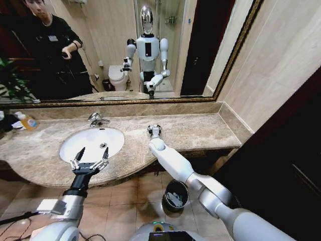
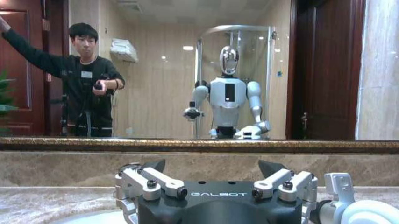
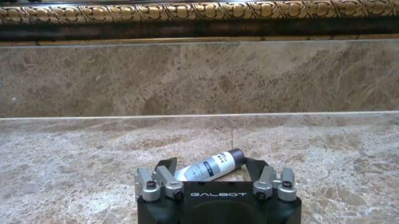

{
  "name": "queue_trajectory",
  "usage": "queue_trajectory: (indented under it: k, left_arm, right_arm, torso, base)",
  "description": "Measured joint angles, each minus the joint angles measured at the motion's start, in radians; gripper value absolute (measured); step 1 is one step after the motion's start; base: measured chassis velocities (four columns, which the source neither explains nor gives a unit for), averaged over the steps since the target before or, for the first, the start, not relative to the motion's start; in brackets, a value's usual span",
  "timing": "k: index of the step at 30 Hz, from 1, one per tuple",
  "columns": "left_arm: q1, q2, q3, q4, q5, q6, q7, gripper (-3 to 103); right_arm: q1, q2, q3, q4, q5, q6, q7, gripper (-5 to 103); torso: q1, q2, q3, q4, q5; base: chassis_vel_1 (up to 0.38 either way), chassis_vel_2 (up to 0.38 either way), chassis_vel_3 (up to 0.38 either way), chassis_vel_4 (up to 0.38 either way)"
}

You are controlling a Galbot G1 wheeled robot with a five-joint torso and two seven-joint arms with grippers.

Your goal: Pick up the trash from the sink and place it in the trash bin.

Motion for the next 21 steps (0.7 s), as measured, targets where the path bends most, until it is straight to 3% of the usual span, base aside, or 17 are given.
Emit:
queue_trajectory:
  k: [7, 15, 17, 19, 21]
  left_arm:
    - [0.000, 0.000, 0.000, 0.000, 0.000, 0.000, 0.000, 100]
    - [0.000, 0.000, 0.000, 0.000, 0.000, 0.000, 0.000, 100]
    - [0.000, 0.000, 0.000, 0.000, 0.000, 0.000, 0.000, 100]
    - [0.000, 0.000, 0.000, 0.000, 0.000, 0.000, 0.000, 100]
    - [0.000, 0.000, 0.000, 0.000, 0.000, 0.000, 0.000, 100]
  right_arm:
    - [-0.003, 0.002, 0.001, -0.004, -0.001, 0.002, -0.013, 76]
    - [-0.003, 0.001, 0.002, -0.008, -0.003, 0.005, -0.033, 56]
    - [-0.003, -0.003, 0.001, -0.006, -0.005, 0.006, -0.039, 39]
    - [-0.003, -0.004, 0.000, -0.006, -0.006, 0.006, -0.041, 39]
    - [-0.003, -0.010, -0.002, -0.005, -0.012, 0.008, -0.050, 28]
  torso:
    - [0.000, 0.000, 0.000, 0.0000, 0.0000]
    - [0.000, 0.000, 0.000, 0.0001, 0.0000]
    - [0.000, 0.000, 0.000, 0.0003, 0.0001]
    - [0.000, 0.000, 0.000, 0.0003, 0.0000]
    - [0.000, 0.000, 0.000, 0.0003, 0.0000]
  base:
    - [0.000, 0.000, 0.000, 0.000]
    - [0.000, 0.000, 0.000, 0.000]
    - [0.000, 0.000, 0.000, 0.000]
    - [0.000, 0.000, 0.000, 0.000]
    - [0.000, 0.000, 0.000, 0.000]
